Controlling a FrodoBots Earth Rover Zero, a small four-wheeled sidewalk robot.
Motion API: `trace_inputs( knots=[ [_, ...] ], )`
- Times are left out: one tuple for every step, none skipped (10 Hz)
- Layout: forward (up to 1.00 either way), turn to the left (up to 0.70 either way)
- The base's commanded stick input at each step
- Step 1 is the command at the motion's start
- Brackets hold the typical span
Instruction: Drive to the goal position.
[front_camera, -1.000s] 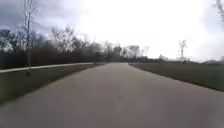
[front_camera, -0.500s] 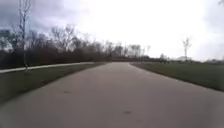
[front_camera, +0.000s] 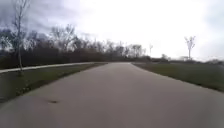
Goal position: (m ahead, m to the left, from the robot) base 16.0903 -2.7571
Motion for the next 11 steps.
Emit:
trace_inputs(
  knots=[
    [1.0,0.0],
    [1.0,0.0],
    [1.0,0.0],
    [1.0,0.0],
    [1.0,0.0],
    [1.0,0.0],
    [1.0,0.0],
    [1.0,0.0],
    [1.0,0.0],
    [1.0,0.0],
    [1.0,0.0]
  ],
)
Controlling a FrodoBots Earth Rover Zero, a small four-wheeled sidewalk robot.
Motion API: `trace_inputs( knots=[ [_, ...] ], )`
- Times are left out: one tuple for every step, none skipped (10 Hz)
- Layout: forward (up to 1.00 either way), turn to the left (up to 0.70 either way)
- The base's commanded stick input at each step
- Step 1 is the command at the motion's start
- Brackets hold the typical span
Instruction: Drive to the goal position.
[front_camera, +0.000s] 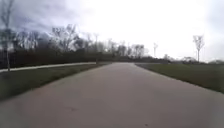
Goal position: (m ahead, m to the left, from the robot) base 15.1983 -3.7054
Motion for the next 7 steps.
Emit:
trace_inputs(
  knots=[
    [1.0,0.0],
    [1.0,0.0],
    [1.0,0.0],
    [1.0,0.0],
    [1.0,0.0],
    [1.0,-0.01],
    [1.0,-0.08]
  ],
)
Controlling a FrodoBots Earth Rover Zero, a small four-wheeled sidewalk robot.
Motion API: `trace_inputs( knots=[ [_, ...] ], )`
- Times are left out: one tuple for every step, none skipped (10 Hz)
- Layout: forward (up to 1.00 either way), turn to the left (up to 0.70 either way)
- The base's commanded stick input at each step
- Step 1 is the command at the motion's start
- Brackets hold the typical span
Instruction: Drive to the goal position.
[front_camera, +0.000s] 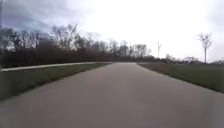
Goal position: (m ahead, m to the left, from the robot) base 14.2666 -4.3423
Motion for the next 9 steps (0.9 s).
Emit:
trace_inputs(
  knots=[
    [1.0,-0.27],
    [1.0,-0.27],
    [1.0,-0.11],
    [1.0,-0.02],
    [1.0,-0.01],
    [1.0,-0.02],
    [1.0,-0.01],
    [1.0,0.0],
    [1.0,0.0]
  ],
)
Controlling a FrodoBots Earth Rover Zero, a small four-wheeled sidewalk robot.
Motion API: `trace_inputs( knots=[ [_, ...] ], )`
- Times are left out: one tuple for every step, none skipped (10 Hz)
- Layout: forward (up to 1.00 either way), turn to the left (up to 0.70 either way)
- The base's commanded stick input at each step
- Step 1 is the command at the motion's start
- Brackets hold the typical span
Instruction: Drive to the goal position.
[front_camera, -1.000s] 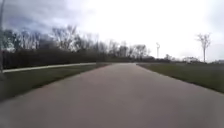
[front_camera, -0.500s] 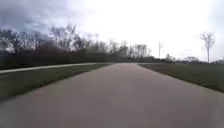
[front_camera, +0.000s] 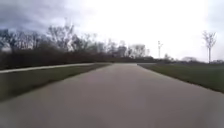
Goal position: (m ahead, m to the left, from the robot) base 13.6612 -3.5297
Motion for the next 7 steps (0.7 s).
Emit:
trace_inputs(
  knots=[
    [1.0,0.0],
    [1.0,0.0],
    [1.0,0.0],
    [1.0,0.0],
    [1.0,0.0],
    [1.0,0.0],
    [1.0,-0.02]
  ],
)
